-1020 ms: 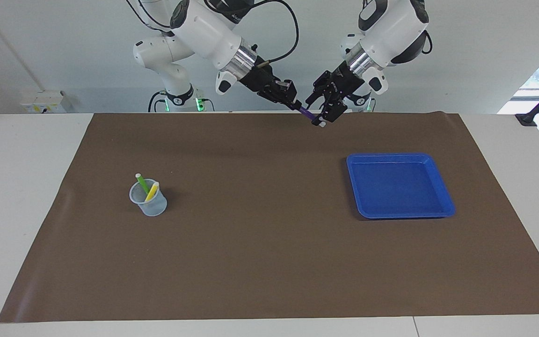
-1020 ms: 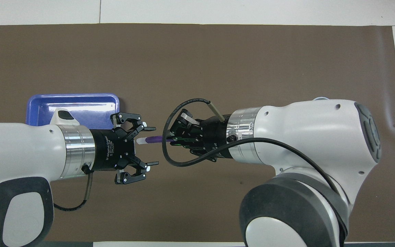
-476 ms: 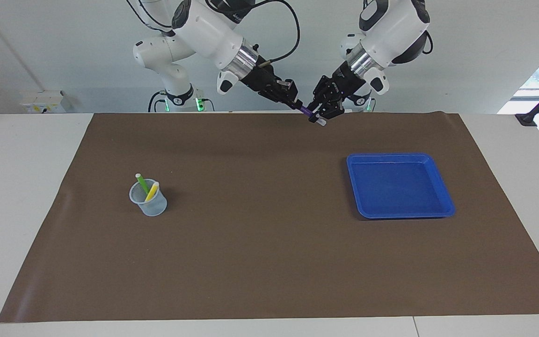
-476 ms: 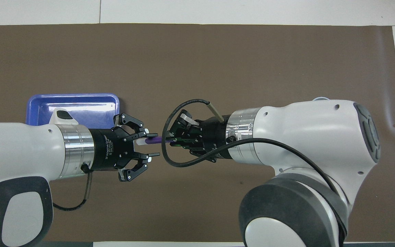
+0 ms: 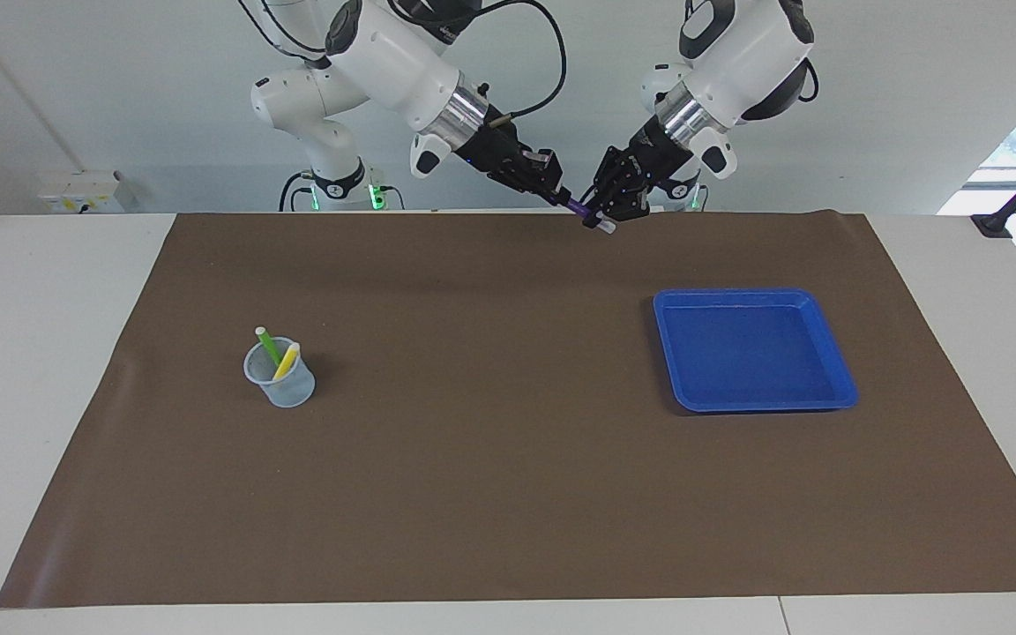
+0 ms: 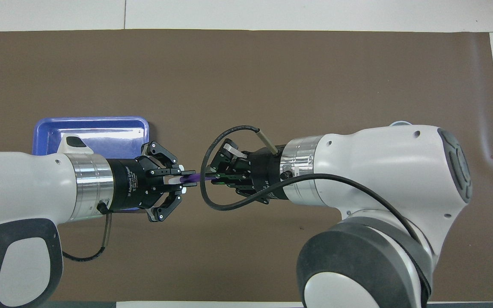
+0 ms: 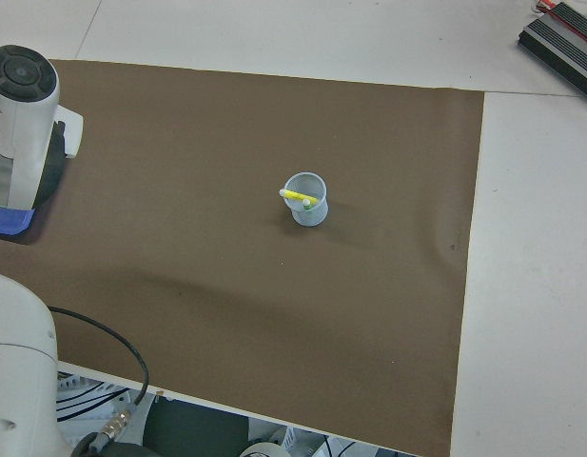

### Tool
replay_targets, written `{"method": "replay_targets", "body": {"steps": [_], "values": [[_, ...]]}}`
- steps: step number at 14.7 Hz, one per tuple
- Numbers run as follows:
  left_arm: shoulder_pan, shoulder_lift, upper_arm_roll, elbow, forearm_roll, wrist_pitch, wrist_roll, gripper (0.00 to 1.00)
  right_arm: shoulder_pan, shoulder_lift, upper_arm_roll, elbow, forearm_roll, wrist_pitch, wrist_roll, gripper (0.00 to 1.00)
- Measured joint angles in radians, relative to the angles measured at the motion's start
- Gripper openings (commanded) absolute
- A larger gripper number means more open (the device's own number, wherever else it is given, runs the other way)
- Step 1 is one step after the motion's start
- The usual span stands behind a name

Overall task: Right arm passes pens to left for tray arrangement
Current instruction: 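Close the left gripper on the pen while the right gripper releases, then lower the purple pen into the blue tray with the left gripper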

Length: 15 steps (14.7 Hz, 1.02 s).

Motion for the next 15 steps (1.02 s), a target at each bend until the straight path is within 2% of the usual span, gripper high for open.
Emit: {"method": "replay_targets", "body": {"steps": [2,3,4,10,12,15], "values": [[0.000,0.000,0.000,0.000,0.000,0.000,-0.005,0.00,-0.002,0.001,-0.001,0.000,-0.004,0.001,-0.001,0.83],[0.005,0.000,0.000,0.000,0.000,0.000,-0.009,0.00,-0.004,0.001,-0.005,0.000,-0.023,0.001,-0.004,0.97],[0.011,0.000,0.000,0.000,0.000,0.000,-0.009,0.00,-0.005,0.001,-0.009,0.000,-0.063,0.001,-0.006,1.00],[0.044,0.000,0.001,0.000,0.000,0.001,0.010,0.00,-0.056,0.005,-0.013,-0.001,-0.377,-0.016,-0.017,1.00],[0.086,0.000,0.001,-0.002,0.000,-0.002,0.122,0.00,-0.103,0.006,-0.013,-0.005,-0.442,-0.022,-0.069,1.00],[0.144,0.000,0.002,-0.017,0.000,-0.056,0.408,0.00,-0.191,0.007,-0.015,-0.011,-0.474,-0.036,-0.193,1.00]]}}
